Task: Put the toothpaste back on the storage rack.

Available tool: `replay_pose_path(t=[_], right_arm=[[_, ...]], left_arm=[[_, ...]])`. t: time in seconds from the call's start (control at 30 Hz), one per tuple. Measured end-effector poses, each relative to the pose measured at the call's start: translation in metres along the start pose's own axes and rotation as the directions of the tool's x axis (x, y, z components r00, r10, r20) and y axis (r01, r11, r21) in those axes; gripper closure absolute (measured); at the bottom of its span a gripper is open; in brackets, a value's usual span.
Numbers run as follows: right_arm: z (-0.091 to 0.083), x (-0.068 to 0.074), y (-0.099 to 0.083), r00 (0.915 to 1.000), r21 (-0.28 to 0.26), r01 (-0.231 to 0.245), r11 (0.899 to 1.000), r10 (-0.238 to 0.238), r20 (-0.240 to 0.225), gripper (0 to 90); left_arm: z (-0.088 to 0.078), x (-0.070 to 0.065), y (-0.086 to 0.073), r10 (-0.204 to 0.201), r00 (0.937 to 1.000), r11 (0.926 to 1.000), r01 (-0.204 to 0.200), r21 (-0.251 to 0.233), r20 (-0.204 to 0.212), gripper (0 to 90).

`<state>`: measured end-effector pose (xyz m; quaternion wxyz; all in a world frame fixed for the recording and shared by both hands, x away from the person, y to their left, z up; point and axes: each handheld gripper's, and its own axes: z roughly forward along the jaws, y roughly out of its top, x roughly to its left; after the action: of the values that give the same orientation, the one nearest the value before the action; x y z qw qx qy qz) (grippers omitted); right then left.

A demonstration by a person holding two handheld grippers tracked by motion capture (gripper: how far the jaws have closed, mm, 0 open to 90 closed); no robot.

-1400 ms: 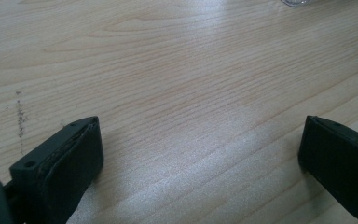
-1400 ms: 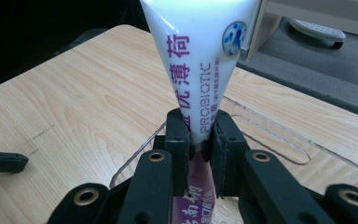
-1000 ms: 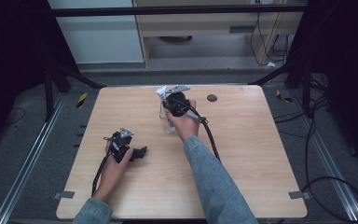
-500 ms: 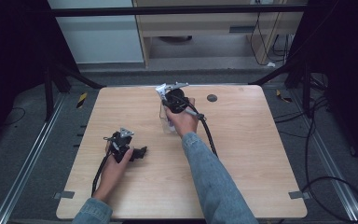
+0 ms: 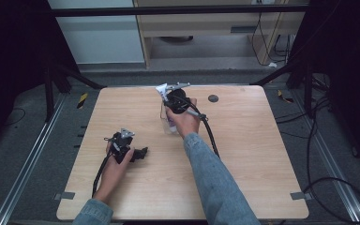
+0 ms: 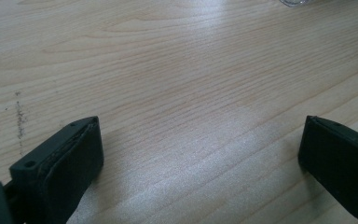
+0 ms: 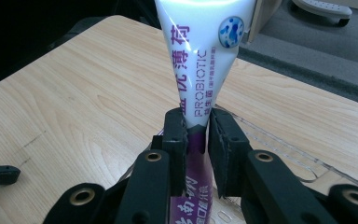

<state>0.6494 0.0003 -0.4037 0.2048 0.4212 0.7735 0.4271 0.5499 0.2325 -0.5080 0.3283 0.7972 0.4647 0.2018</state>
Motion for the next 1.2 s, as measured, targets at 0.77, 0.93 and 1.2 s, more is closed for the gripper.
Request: replay_pose_path(t=[0.77, 0.93, 1.2], right_arm=[[-0.009, -0.002, -0.005, 0.9999, -0.002, 0.000, 1.000, 0.000, -0.016, 74.6], [-0.012, -0.003, -0.006, 0.9999, -0.001, -0.002, 1.000, 0.002, -0.017, 74.3], [-0.018, -0.005, -0.010, 0.9998, 0.000, 0.018, 1.000, -0.018, -0.006, 73.8]], left_arm=[[0.000, 0.000, 0.000, 0.001, 1.0000, 1.0000, -0.001, 0.000, 0.000, 0.0], [0.000, 0.000, 0.000, 0.001, 1.0000, 1.0000, -0.001, 0.000, 0.000, 0.0], [0.000, 0.000, 0.000, 0.001, 1.0000, 1.0000, -0.001, 0.000, 0.000, 0.0]])
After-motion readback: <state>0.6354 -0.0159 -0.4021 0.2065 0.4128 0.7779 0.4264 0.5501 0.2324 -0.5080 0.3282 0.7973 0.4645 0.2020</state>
